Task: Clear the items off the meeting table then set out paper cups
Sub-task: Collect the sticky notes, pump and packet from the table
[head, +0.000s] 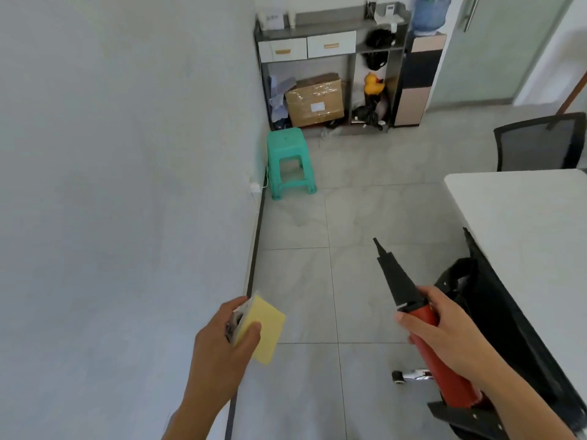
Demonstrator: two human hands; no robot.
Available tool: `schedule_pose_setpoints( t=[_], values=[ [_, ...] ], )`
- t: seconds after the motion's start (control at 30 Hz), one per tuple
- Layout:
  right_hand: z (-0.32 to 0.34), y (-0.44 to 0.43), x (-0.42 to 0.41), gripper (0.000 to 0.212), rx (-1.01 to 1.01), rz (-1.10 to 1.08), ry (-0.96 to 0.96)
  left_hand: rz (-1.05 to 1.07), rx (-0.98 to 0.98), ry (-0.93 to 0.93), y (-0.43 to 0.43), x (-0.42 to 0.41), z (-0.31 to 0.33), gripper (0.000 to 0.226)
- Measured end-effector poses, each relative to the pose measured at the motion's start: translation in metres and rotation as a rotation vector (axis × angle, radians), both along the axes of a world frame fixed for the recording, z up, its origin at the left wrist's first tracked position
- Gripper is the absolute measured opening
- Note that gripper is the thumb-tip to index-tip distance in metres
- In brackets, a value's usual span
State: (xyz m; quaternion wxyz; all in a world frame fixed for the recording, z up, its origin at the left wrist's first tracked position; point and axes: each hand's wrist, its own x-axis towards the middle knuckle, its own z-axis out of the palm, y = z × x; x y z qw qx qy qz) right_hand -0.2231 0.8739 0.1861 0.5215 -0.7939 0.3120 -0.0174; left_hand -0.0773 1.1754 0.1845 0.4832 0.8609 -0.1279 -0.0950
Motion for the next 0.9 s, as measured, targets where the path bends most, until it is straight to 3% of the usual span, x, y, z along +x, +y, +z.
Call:
schedule_pose_setpoints(
  t=[0.27,0.63,0.9],
  values=[
    [-0.017,-0.085,0.193,0.040,0.010,0.057,0.049,0.096,0.027,0.043,-0.071,0.178,-0.035,0.035],
    [0.008,-0.212,0.408,0.033,0.036,-0.114,0.041,-0.156,0.000,-0.018,-0.257,0.466,0.007,0.039],
    [-0.025,-0.354,0.552,0.030,0.092,-0.141,0.112,-0.183,0.025,0.036,-0.399,0.621,-0.021,0.038]
  ],
)
